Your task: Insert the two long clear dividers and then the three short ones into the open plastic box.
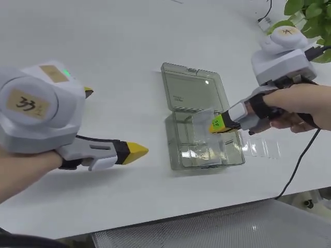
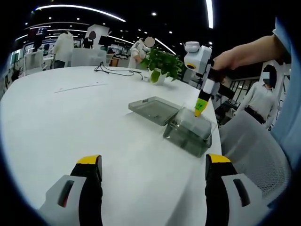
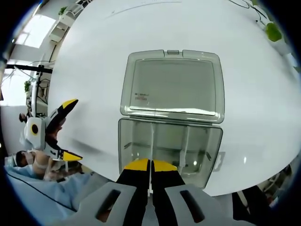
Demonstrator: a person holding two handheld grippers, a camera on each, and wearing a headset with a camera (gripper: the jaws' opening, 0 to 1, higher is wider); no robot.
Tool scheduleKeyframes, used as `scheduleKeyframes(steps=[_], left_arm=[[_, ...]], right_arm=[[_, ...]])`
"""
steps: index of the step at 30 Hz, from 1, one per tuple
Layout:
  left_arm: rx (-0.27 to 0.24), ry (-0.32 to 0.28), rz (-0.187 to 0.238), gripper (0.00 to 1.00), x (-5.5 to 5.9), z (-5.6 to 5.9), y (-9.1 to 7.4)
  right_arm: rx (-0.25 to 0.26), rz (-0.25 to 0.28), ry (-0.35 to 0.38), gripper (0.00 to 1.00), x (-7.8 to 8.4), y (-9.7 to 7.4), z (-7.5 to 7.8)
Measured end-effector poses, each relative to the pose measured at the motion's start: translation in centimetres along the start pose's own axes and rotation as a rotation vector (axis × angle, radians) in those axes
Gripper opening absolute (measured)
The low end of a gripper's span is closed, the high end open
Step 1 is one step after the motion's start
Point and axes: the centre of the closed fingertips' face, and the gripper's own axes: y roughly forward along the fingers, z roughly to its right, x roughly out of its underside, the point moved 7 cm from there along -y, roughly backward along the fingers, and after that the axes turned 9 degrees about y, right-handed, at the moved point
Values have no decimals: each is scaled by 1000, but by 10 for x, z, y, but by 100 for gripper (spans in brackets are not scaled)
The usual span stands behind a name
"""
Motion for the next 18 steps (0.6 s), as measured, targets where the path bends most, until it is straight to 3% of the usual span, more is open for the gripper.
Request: scheduleKeyframes(steps=[18], left_arm=[[4,-10,-6,92,4,-1,3]], right_arm=[[0,-7,12,2,0,4,1]])
